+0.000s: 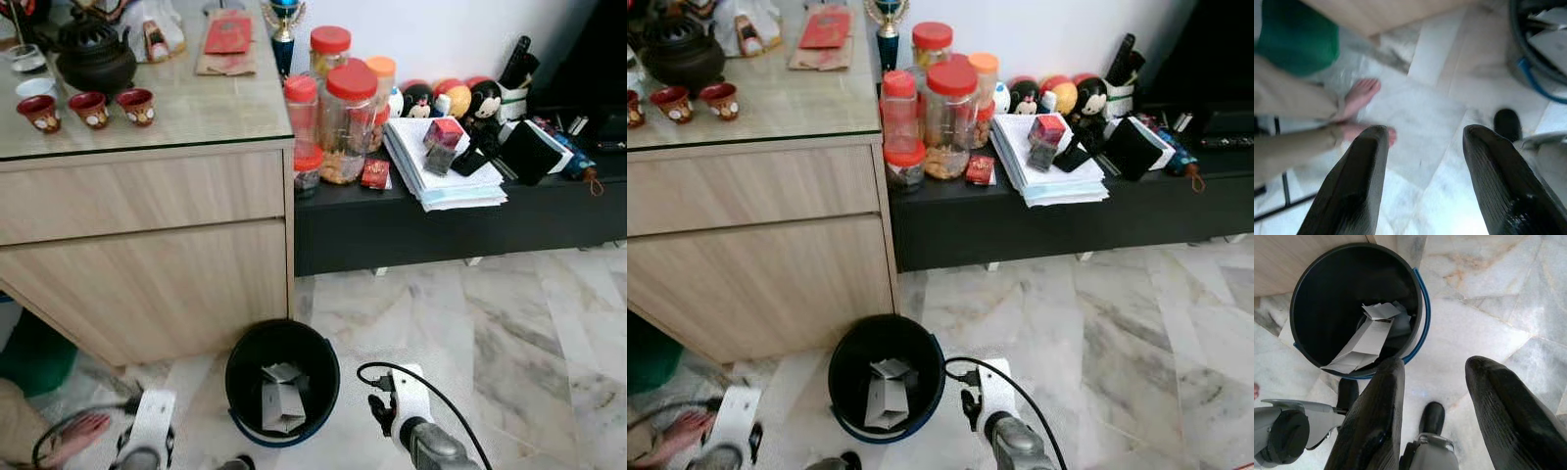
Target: Picking trash to rubbish bin
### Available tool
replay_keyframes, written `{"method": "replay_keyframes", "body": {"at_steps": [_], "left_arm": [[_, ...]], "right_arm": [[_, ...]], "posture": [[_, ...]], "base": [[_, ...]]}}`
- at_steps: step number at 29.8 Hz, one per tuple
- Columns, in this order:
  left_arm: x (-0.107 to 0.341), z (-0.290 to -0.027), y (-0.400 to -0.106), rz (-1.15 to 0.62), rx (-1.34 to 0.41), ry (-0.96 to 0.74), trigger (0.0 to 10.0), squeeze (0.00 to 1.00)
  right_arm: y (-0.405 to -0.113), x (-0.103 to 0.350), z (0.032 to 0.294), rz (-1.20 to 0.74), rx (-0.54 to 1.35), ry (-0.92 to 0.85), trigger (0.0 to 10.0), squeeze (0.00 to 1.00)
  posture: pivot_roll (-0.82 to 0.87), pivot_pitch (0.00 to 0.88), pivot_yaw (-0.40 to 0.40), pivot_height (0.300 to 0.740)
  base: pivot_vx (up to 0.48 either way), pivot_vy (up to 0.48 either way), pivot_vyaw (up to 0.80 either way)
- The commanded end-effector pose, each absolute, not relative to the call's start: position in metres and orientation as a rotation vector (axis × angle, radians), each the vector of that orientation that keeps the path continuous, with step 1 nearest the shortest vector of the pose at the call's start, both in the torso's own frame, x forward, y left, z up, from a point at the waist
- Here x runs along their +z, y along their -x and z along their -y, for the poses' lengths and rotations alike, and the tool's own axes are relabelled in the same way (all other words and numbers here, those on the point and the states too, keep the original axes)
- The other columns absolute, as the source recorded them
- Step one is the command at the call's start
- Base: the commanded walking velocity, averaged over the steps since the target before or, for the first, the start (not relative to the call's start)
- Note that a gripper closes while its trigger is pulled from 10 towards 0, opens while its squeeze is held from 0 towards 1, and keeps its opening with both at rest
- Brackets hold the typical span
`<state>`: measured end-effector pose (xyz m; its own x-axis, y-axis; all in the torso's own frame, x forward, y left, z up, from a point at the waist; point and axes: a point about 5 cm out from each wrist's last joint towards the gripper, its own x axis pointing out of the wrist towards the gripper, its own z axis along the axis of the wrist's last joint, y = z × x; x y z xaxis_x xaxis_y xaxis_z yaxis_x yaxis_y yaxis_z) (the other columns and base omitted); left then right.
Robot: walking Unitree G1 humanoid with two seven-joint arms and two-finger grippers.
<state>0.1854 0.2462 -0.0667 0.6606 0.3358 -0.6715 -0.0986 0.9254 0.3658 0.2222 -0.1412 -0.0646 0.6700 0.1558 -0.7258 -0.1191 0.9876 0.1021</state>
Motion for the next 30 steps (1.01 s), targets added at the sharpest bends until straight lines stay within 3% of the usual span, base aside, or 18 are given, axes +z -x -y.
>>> {"method": "replay_keyframes", "body": {"at_steps": [1,7,22,30], "left_arm": [[-0.073,-0.249,-0.171,-0.869,0.302,-0.283,10.0,0.0],[-0.079,-0.25,-0.158,-0.911,0.324,-0.286,10.0,0.0],[-0.071,-0.246,-0.18,-0.852,0.293,-0.278,10.0,0.0],[-0.072,-0.248,-0.175,-0.87,0.302,-0.279,10.0,0.0]], "right_arm": [[-0.209,-0.073,0.148,-0.877,0.122,-0.05,10.0,0.0],[-0.194,-0.081,0.155,-0.916,0.083,-0.051,10.0,0.0],[-0.204,-0.075,0.151,-0.875,0.092,-0.067,10.0,0.0],[-0.203,-0.076,0.148,-0.878,0.098,-0.068,10.0,0.0]], "posture": [[0.13,0.132,-0.045,0.74],[0.13,0.124,-0.041,0.74],[0.11,0.083,-0.029,0.74],[0.12,0.069,-0.029,0.74]], "base": [[0.0,0.0,0.0],[0.0,0.0,0.0],[0.0,0.0,0.0],[-0.255,0.0,0.0]]}}
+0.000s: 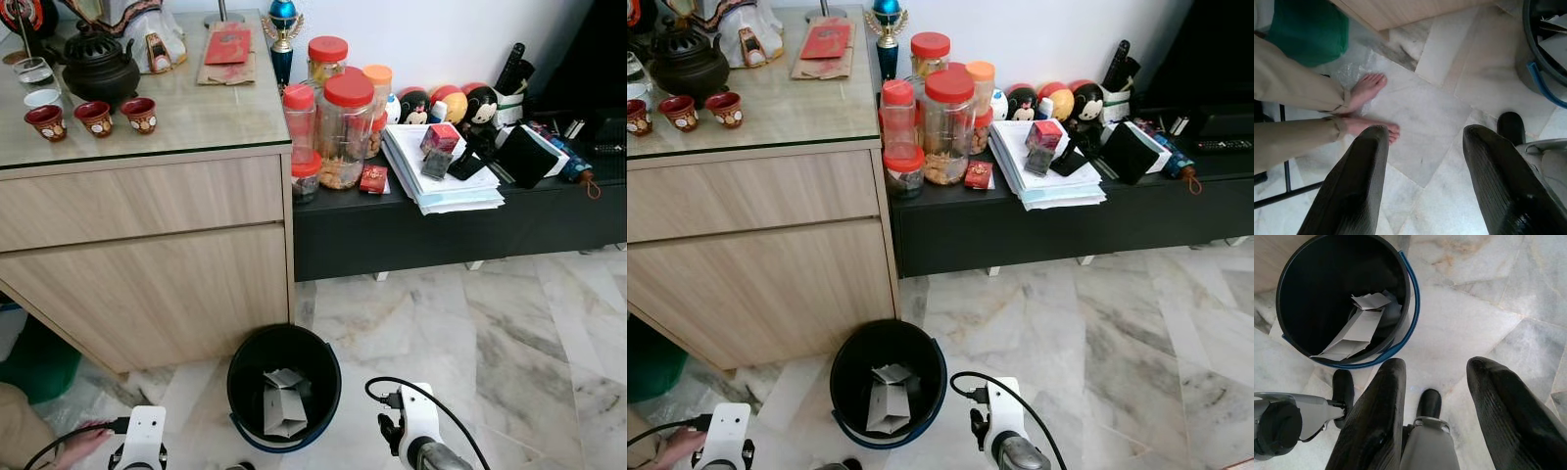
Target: Picking trash to rubbish bin
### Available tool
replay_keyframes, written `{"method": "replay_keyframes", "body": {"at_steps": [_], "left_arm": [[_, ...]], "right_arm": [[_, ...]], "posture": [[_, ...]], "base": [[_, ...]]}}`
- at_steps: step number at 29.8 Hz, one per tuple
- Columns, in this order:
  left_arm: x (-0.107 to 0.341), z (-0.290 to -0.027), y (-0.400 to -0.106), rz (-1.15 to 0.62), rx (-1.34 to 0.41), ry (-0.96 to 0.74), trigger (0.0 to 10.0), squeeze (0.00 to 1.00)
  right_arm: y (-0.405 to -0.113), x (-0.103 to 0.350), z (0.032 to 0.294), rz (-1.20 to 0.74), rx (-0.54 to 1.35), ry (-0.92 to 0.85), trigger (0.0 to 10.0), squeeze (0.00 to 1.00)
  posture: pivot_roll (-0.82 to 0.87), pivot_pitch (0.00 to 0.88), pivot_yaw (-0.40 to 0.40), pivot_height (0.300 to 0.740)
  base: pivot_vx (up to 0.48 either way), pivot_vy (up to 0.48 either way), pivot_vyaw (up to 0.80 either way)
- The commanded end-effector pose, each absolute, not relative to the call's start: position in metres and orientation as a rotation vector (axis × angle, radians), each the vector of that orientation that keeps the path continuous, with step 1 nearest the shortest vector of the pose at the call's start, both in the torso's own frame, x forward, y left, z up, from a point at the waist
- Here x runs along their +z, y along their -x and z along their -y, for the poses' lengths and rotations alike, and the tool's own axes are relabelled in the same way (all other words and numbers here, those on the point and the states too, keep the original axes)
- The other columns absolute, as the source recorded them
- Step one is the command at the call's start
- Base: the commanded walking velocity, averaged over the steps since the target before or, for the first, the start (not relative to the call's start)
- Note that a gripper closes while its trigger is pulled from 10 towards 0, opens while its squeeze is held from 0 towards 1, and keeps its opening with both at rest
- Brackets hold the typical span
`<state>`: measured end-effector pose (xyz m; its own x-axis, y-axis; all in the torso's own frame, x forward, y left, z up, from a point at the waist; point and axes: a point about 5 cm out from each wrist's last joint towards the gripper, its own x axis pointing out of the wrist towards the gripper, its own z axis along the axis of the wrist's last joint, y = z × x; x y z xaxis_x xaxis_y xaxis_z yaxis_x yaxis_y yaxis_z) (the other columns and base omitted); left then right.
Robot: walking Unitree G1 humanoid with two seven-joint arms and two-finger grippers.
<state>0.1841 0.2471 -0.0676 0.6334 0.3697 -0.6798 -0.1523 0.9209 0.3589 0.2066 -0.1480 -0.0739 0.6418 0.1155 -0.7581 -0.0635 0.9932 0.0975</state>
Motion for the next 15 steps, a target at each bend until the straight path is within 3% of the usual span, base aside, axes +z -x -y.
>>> {"method": "replay_keyframes", "body": {"at_steps": [1,12,15], "left_arm": [[-0.0726,-0.2478,-0.1743,-0.871,0.302,-0.279,10.0,0.0],[-0.0728,-0.2459,-0.1747,-0.867,0.297,-0.276,10.0,0.0],[-0.0727,-0.2456,-0.1752,-0.865,0.296,-0.276,10.0,0.0]], "right_arm": [[-0.2029,-0.076,0.1477,-0.88,0.099,-0.068,10.0,0.0],[-0.2011,-0.077,0.1486,-0.886,0.097,-0.065,10.0,0.0],[-0.2016,-0.0767,0.1482,-0.884,0.1,-0.065,10.0,0.0]], "posture": [[0.12,0.069,-0.029,0.74],[0.12,0.067,-0.029,0.74],[0.12,0.071,-0.031,0.74]], "base": [[-0.251,0.0,0.0],[-0.25,0.0,0.0],[0.0,0.0,0.0]]}}
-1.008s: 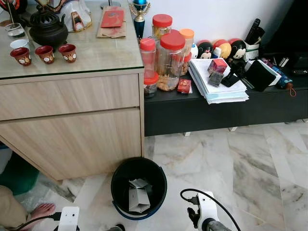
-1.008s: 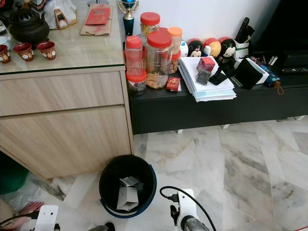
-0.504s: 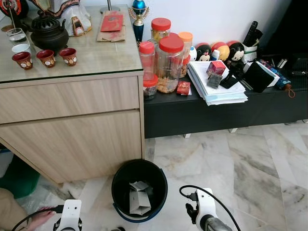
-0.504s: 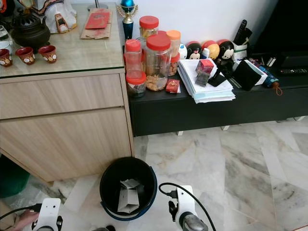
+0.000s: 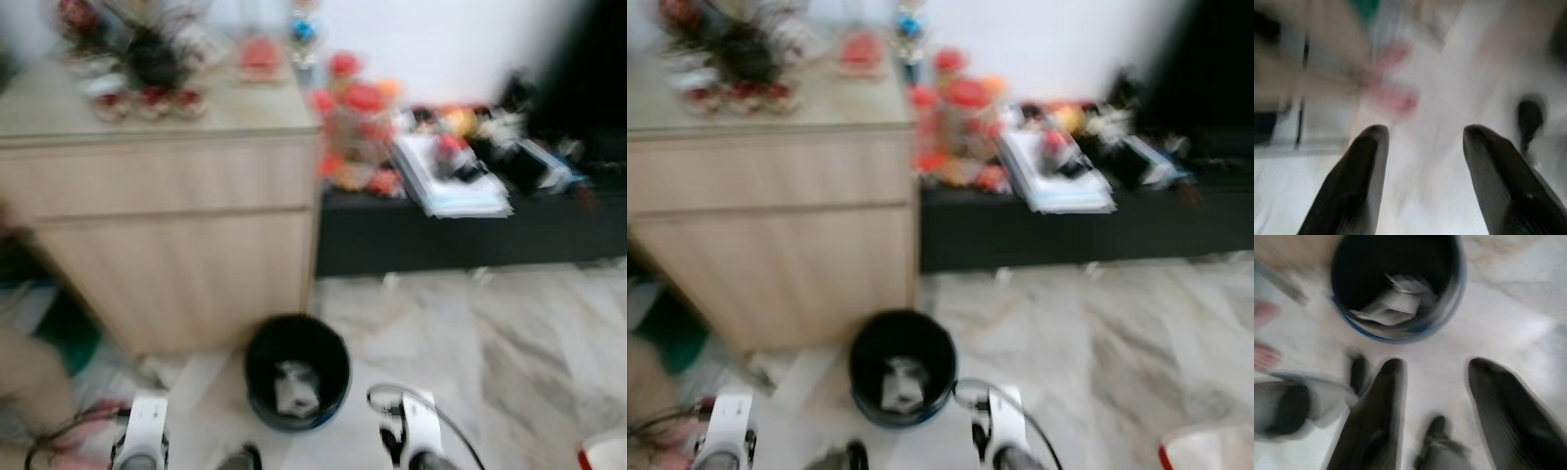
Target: Picking trash to rubbish bin
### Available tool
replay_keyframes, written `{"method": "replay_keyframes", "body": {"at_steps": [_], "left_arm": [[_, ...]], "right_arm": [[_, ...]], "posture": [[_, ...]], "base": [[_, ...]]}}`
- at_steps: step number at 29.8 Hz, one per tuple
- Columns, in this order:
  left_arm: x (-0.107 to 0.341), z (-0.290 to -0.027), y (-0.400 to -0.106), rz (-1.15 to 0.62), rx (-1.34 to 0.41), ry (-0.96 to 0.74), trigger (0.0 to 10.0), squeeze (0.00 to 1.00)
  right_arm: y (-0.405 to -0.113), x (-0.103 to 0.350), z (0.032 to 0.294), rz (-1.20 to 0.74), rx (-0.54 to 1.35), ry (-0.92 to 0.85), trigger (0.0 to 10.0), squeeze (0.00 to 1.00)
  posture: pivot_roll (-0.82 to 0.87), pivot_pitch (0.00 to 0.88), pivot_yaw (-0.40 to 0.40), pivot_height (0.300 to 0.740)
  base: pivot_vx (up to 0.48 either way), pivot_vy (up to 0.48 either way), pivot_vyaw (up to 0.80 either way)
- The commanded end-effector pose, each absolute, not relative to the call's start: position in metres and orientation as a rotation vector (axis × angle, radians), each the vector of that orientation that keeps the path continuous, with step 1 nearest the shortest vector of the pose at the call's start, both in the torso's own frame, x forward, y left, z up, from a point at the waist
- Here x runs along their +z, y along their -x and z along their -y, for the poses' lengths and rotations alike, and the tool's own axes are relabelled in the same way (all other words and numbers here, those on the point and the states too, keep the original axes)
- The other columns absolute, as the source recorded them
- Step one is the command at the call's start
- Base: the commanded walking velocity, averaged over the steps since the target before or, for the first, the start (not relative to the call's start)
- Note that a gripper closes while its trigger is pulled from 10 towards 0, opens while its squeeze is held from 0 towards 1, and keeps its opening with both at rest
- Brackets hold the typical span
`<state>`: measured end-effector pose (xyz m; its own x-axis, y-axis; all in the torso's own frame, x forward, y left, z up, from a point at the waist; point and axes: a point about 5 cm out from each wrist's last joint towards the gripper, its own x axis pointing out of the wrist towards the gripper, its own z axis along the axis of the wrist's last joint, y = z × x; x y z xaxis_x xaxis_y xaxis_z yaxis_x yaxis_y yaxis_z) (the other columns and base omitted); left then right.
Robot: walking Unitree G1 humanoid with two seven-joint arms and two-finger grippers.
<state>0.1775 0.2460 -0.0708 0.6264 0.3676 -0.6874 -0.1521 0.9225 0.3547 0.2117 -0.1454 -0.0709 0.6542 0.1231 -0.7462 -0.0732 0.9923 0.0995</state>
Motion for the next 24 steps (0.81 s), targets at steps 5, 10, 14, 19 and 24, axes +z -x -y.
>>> {"method": "replay_keyframes", "body": {"at_steps": [5,10,14,19,24], "left_arm": [[-0.073,-0.2447,-0.1751,-0.867,0.296,-0.272,10.0,0.0],[-0.0738,-0.2437,-0.1739,-0.87,0.295,-0.271,10.0,0.0],[-0.0742,-0.2433,-0.1735,-0.872,0.295,-0.271,10.0,0.0],[-0.0746,-0.2426,-0.1732,-0.874,0.293,-0.27,10.0,0.0],[-0.0748,-0.242,-0.1729,-0.874,0.291,-0.269,10.0,0.0]], "right_arm": [[-0.202,-0.0765,0.1479,-0.883,0.102,-0.064,10.0,0.0],[-0.2021,-0.0763,0.1482,-0.882,0.103,-0.064,10.0,0.0],[-0.2015,-0.0767,0.1484,-0.884,0.104,-0.062,10.0,0.0],[-0.202,-0.0764,0.1484,-0.882,0.104,-0.062,10.0,0.0],[-0.2021,-0.0763,0.1485,-0.881,0.103,-0.063,10.0,0.0]], "posture": [[0.12,0.073,-0.032,0.74],[0.12,0.078,-0.035,0.74],[0.12,0.078,-0.035,0.74],[0.12,0.081,-0.037,0.74],[0.12,0.087,-0.037,0.74]], "base": [[0.0,0.0,0.0],[0.0,0.0,0.0],[0.0,0.0,0.0],[0.0,0.0,0.0],[0.0,0.0,0.0]]}}
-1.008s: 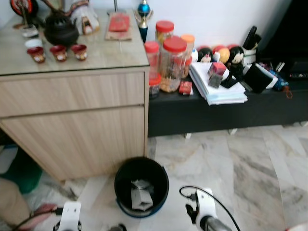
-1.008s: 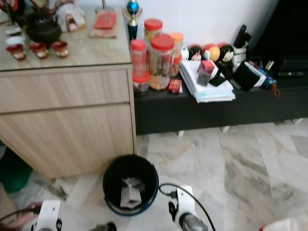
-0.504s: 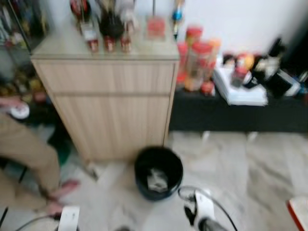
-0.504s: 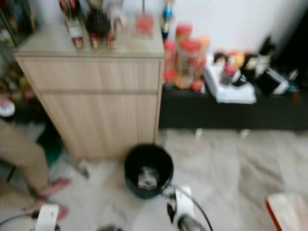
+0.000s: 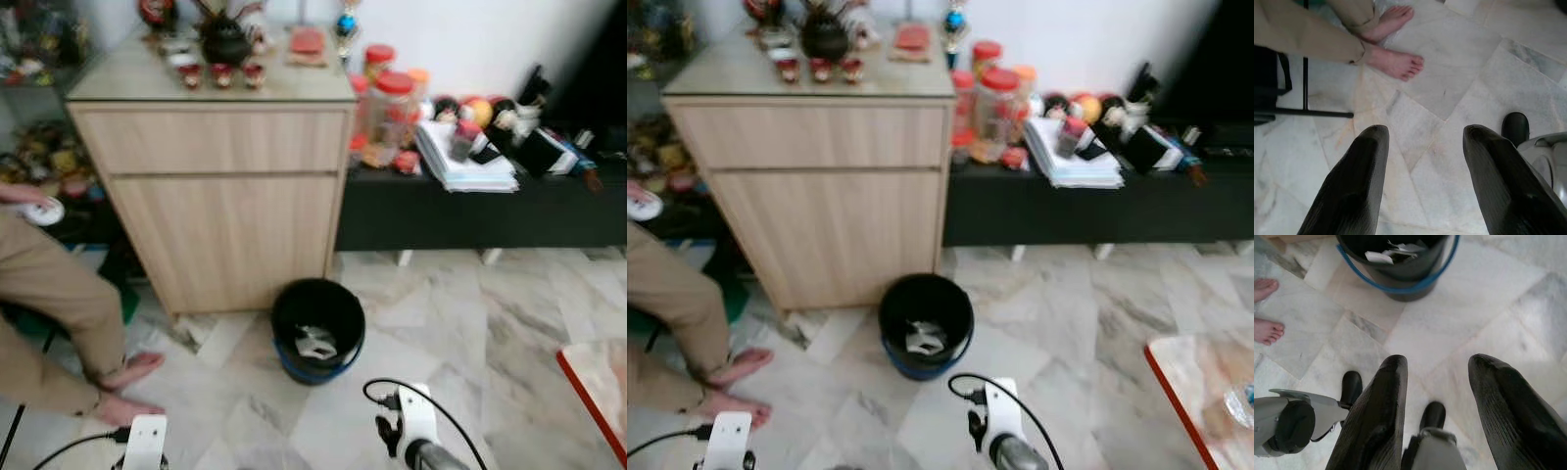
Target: Picking trash to rubbish bin
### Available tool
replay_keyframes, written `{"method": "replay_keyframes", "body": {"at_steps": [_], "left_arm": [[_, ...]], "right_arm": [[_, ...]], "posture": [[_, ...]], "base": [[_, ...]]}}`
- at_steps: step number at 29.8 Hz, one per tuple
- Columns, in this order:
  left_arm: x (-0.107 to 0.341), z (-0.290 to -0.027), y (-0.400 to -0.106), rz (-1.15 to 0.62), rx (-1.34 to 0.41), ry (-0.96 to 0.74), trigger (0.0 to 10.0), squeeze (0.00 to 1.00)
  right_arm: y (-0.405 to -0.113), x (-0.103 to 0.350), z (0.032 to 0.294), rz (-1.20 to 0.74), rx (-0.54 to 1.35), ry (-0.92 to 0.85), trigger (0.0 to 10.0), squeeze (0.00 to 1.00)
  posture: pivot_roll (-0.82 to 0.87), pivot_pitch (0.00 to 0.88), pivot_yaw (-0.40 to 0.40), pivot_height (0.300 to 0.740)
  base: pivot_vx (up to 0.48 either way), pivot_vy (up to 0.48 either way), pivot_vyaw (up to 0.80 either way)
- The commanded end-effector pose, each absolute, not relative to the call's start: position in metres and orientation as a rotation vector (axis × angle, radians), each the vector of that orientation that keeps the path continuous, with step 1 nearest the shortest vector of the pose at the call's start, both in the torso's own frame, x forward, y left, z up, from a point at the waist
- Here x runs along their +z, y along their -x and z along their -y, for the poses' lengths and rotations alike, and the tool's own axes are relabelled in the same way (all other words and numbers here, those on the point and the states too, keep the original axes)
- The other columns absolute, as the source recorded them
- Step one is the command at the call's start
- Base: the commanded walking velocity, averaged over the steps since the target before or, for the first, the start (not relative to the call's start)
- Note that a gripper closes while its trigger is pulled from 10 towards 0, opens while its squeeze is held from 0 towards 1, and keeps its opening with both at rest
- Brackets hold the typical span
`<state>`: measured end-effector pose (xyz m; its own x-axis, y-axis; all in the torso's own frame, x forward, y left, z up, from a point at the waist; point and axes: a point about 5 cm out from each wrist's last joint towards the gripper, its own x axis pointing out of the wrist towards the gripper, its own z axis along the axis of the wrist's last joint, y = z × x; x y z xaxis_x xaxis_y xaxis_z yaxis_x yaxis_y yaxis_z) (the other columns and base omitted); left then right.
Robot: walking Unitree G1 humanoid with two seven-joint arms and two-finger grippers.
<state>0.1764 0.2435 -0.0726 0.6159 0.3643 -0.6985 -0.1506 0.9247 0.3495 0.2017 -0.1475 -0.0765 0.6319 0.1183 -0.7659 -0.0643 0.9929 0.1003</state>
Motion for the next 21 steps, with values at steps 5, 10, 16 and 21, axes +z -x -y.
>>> {"method": "replay_keyframes", "body": {"at_steps": [5,10,16,21], "left_arm": [[-0.0747,-0.2419,-0.1731,-0.873,0.291,-0.267,10.0,0.0],[-0.0746,-0.2424,-0.1731,-0.874,0.289,-0.272,10.0,0.0],[-0.0749,-0.2409,-0.1733,-0.874,0.29,-0.274,10.0,0.0],[-0.075,-0.2405,-0.1731,-0.871,0.292,-0.268,10.0,0.0]], "right_arm": [[-0.2019,-0.0764,0.1481,-0.88,0.103,-0.065,10.0,0.0],[-0.2018,-0.0764,0.1478,-0.879,0.1,-0.064,10.0,0.0],[-0.2024,-0.0761,0.1476,-0.877,0.097,-0.064,10.0,0.0],[-0.2024,-0.0761,0.1477,-0.875,0.094,-0.066,10.0,0.0]], "posture": [[0.12,0.092,-0.036,0.74],[0.12,0.099,-0.035,0.74],[0.12,0.104,-0.034,0.74],[0.12,0.106,-0.034,0.74]], "base": [[0.0,0.0,0.0],[0.0,0.0,0.0],[0.0,0.0,0.0],[-0.157,0.0,0.0]]}}
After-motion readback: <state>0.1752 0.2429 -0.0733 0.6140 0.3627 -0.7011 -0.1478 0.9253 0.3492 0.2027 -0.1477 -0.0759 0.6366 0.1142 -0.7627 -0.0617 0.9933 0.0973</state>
